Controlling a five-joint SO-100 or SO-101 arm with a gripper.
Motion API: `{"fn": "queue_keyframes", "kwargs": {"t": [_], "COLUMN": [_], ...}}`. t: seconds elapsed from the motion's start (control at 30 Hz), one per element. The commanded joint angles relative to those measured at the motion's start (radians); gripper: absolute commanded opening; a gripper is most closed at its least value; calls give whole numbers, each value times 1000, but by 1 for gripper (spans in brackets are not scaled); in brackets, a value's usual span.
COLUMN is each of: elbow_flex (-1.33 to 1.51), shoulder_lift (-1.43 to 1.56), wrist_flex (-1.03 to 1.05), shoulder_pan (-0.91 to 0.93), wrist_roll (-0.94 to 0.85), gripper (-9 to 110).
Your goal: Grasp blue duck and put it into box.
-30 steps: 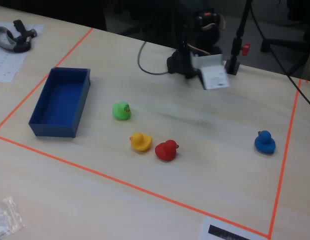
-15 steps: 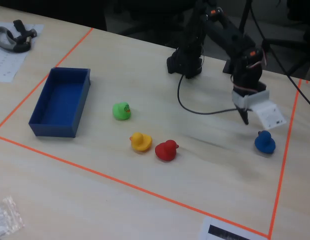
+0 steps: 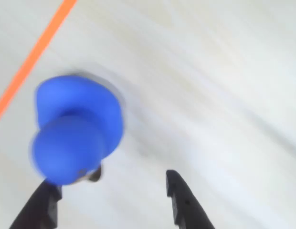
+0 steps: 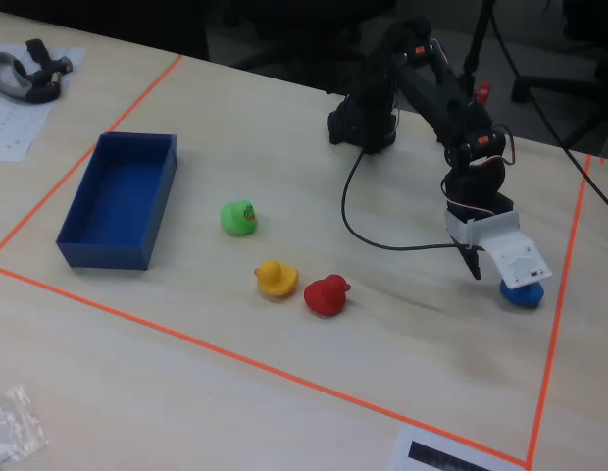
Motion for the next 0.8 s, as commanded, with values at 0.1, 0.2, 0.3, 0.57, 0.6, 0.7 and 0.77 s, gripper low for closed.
{"fn": "queue_keyframes", "kwargs": {"t": [0.1,0.2,0.3,0.57,0.6,0.7,0.77], "elbow_flex": [-233,-291,-356,-457,-469,-502,-535], "shoulder_lift": [-72,-112,-158,-259,-268,-302,-334], "wrist_flex": [91,104,120,106,106,103,97], "shoulder_pan": [-84,-103,-107,-67,-63,-51,-41], "wrist_roll": [64,75,80,57,54,49,44], "gripper": [29,29,29,30,30,30,30]}}
